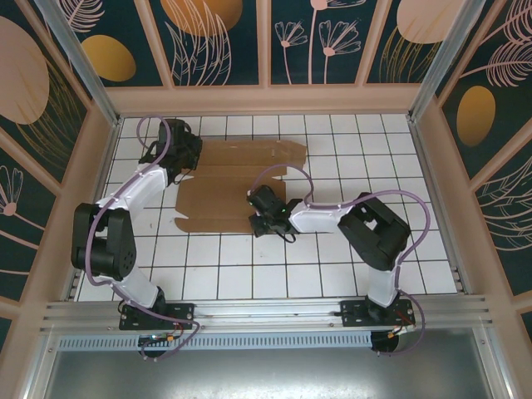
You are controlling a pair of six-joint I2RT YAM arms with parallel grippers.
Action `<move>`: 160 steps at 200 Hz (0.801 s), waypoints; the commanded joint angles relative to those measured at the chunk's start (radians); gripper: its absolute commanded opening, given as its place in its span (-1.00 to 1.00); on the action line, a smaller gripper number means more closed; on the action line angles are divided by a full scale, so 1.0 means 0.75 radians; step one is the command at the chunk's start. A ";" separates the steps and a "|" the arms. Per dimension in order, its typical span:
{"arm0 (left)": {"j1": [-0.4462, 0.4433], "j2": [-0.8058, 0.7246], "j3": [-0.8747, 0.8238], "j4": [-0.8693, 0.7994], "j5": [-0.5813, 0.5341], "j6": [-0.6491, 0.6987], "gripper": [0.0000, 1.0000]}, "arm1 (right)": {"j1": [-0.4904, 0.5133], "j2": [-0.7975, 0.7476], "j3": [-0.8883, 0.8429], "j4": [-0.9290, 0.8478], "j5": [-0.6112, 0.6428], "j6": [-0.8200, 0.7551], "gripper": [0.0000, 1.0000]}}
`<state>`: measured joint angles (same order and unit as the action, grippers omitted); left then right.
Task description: Fold the paper box
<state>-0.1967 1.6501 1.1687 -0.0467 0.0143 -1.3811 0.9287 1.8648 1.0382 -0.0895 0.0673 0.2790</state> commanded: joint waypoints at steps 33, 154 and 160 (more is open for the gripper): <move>-0.015 -0.087 -0.254 0.340 -0.146 0.223 -0.96 | 0.013 -0.022 -0.175 -0.128 -0.162 0.022 -1.00; -0.046 -0.169 -0.713 1.029 -0.127 0.329 -1.00 | -0.019 -0.140 -0.160 -0.145 -0.209 0.025 -1.00; -0.045 -0.167 -0.731 1.056 -0.125 0.318 -1.00 | -0.028 -0.147 -0.154 -0.144 -0.222 0.025 -1.00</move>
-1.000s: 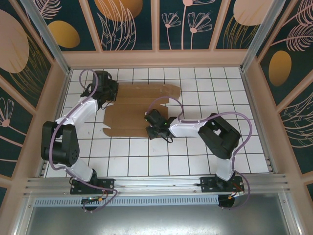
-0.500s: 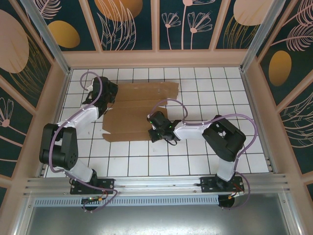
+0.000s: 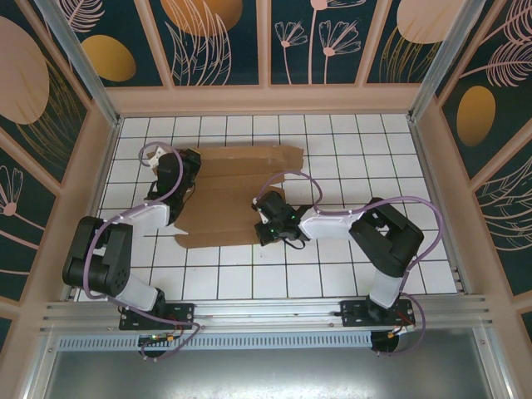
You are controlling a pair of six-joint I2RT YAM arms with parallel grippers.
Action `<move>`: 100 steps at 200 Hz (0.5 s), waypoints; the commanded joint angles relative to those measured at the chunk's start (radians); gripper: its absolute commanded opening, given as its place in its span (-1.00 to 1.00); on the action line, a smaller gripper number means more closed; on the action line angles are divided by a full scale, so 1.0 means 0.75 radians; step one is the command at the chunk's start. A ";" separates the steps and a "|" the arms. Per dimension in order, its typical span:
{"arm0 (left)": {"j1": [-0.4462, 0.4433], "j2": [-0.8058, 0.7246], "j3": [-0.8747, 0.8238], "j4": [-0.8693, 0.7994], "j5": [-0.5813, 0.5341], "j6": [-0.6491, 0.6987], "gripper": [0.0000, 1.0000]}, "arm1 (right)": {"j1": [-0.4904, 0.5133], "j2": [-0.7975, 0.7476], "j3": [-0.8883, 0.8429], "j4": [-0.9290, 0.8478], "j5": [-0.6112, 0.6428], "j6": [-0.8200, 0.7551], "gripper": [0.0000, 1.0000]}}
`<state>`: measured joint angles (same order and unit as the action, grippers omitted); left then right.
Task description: Fold the paper box
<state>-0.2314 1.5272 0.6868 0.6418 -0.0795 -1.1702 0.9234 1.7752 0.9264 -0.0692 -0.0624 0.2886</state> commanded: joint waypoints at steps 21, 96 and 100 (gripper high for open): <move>0.001 0.016 -0.097 0.153 -0.006 0.029 -1.00 | -0.057 -0.038 0.012 -0.164 -0.120 0.014 -1.00; 0.000 0.073 -0.133 0.314 0.022 0.014 -1.00 | -0.179 -0.201 0.145 -0.319 -0.223 -0.070 -0.71; 0.002 0.073 -0.136 0.322 0.025 0.010 -1.00 | -0.196 -0.226 0.158 -0.325 -0.238 -0.070 -0.63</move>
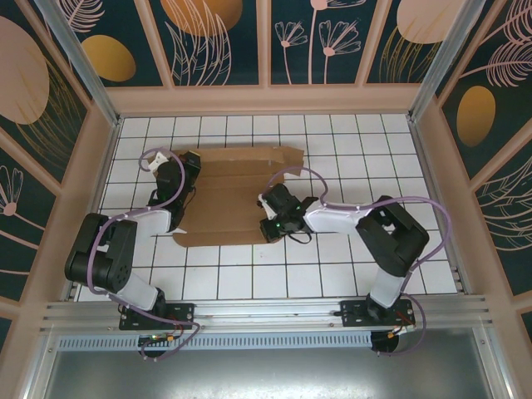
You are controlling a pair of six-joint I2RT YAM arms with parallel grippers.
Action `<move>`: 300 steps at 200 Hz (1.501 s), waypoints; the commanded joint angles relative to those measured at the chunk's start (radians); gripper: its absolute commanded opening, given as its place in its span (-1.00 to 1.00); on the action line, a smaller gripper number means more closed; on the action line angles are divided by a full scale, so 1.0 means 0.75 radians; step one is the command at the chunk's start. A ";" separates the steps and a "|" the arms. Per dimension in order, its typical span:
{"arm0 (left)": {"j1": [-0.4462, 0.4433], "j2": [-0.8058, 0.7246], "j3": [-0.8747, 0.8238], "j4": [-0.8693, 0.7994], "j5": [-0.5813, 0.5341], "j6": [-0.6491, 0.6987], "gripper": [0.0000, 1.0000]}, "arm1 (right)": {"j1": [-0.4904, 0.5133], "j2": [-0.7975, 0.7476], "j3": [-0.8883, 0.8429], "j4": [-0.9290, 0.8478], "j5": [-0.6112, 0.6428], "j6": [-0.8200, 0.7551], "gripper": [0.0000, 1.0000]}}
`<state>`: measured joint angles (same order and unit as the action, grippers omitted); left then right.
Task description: Fold the paper box
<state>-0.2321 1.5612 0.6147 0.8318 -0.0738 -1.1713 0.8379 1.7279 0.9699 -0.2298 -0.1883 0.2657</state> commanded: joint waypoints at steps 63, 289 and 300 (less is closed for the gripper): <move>0.001 0.043 -0.019 0.027 0.007 -0.004 -1.00 | -0.377 -0.273 0.431 -0.191 -0.173 0.136 0.09; 0.002 0.122 0.054 -0.064 0.041 -0.037 -1.00 | -0.494 0.230 0.628 0.264 -0.594 0.611 0.22; 0.001 0.119 0.054 -0.066 0.039 -0.036 -1.00 | -0.501 0.230 0.588 0.362 -0.635 0.663 0.12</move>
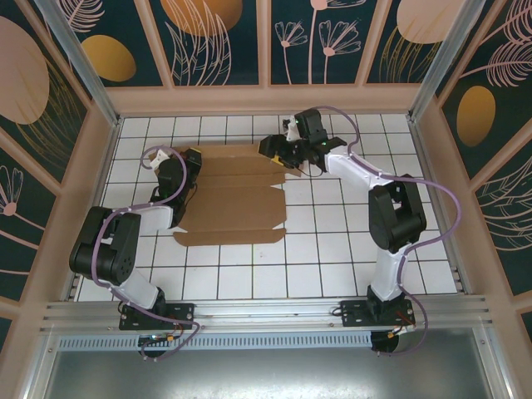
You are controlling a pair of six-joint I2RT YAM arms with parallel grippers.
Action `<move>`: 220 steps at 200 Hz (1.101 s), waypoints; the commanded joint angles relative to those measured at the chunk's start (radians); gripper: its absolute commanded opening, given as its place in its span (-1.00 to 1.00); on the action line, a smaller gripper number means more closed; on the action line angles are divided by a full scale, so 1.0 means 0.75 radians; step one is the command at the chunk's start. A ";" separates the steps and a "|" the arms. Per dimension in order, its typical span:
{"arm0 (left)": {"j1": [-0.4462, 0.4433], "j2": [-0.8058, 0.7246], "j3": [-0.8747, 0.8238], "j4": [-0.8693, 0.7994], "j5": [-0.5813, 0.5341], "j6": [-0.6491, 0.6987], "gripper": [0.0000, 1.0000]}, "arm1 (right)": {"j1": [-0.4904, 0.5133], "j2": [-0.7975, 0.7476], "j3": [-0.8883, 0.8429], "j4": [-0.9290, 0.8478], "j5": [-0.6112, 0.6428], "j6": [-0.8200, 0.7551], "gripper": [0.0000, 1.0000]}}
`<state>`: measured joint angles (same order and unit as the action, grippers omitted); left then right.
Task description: Fold the paper box
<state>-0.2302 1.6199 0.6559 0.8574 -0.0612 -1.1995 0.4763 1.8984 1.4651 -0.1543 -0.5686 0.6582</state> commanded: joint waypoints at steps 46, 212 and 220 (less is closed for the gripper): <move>0.000 0.033 0.002 -0.106 0.024 0.004 -1.00 | -0.027 -0.002 -0.133 0.365 -0.151 0.181 -0.24; -0.001 0.014 0.023 -0.186 -0.001 0.025 -1.00 | 0.118 -0.191 -0.529 0.145 0.728 -0.291 -1.00; -0.001 0.017 0.022 -0.186 0.001 0.025 -1.00 | 0.118 -0.168 -0.532 0.183 0.731 -0.276 -1.00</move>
<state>-0.2302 1.6203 0.6716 0.8314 -0.0624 -1.2007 0.5465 1.7233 1.0676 -0.0536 -0.1265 0.4751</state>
